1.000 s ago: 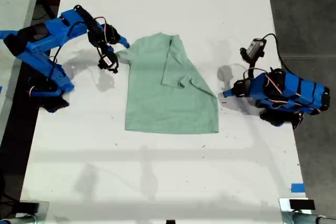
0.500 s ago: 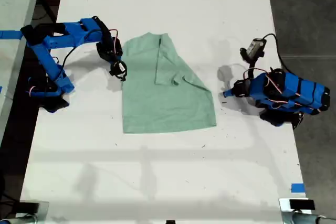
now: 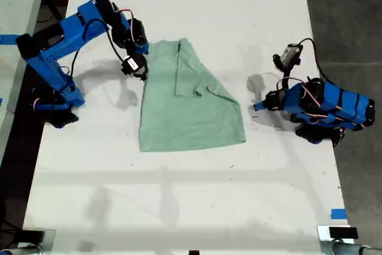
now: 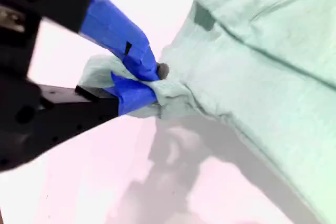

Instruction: Fold t shirt

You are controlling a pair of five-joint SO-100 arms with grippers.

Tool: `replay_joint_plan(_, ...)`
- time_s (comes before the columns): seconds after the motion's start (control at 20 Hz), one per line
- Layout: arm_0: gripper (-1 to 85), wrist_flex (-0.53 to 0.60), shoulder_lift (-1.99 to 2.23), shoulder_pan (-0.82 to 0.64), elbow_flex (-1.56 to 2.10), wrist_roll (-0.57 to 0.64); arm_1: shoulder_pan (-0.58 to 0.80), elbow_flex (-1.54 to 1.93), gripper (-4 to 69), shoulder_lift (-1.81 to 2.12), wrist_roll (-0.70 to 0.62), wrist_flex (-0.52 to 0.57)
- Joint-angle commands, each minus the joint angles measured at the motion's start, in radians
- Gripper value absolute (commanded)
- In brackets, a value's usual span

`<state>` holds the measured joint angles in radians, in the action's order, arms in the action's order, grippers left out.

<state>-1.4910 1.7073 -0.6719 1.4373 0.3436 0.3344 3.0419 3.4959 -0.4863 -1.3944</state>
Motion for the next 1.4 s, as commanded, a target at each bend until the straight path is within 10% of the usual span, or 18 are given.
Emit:
replay_joint_plan(0.0,-0.3,-0.021,-0.261,0.169,-0.354,-0.009,-0.002,0.052,1.5,0.006,-0.003,0.032)
replay_joint_plan(0.2,11.3,0.110,-0.615,0.351,-0.480,0.034,-0.002,0.052,1.5,0.006,-0.003,0.032)
replay_joint_plan(0.4,19.9,-0.081,-0.528,0.325,-0.468,0.011,-0.002,0.052,1.5,0.006,-0.003,0.032)
replay_joint_plan(0.9,4.3,-0.063,0.528,0.201,-0.051,-0.129,-0.002,0.052,1.5,0.006,-0.005,0.032)
replay_joint_plan(1.35,-0.3,0.565,1.453,0.393,1.338,-0.221,-0.003,0.052,1.5,0.006,0.002,0.032)
